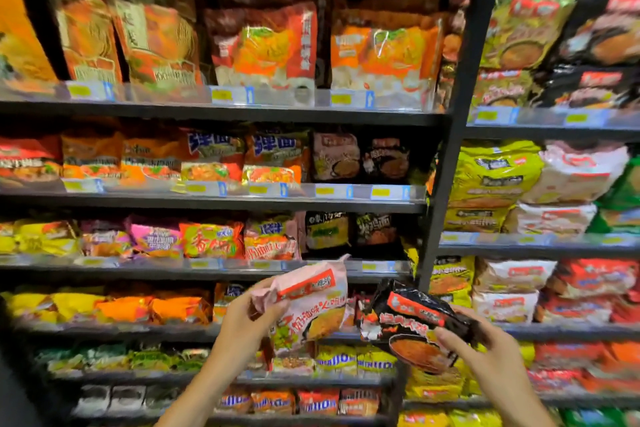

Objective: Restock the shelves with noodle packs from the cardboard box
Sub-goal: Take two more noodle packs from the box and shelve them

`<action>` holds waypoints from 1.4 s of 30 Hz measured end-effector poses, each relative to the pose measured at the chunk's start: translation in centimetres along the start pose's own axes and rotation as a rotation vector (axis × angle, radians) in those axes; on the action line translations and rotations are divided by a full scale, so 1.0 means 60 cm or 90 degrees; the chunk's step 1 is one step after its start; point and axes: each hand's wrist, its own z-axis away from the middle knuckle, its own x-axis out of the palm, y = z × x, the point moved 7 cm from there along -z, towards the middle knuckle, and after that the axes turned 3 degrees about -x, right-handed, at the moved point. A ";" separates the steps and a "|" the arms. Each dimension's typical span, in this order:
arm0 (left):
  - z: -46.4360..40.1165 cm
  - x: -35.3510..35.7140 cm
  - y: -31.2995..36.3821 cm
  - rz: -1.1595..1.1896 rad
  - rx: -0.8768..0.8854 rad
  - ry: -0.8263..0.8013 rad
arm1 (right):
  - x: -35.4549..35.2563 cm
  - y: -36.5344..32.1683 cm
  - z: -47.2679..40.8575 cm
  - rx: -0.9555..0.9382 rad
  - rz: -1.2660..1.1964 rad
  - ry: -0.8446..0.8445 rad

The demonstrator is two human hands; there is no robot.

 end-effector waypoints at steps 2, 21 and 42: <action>-0.030 -0.036 -0.011 0.014 0.004 -0.002 | 0.036 -0.032 -0.009 0.005 -0.012 0.017; -0.248 -0.047 0.143 0.057 0.206 -0.048 | 0.071 -0.143 -0.133 -0.114 -0.014 0.056; -0.505 0.107 0.224 -0.197 0.462 0.037 | 0.007 -0.130 -0.236 -0.140 -0.101 0.061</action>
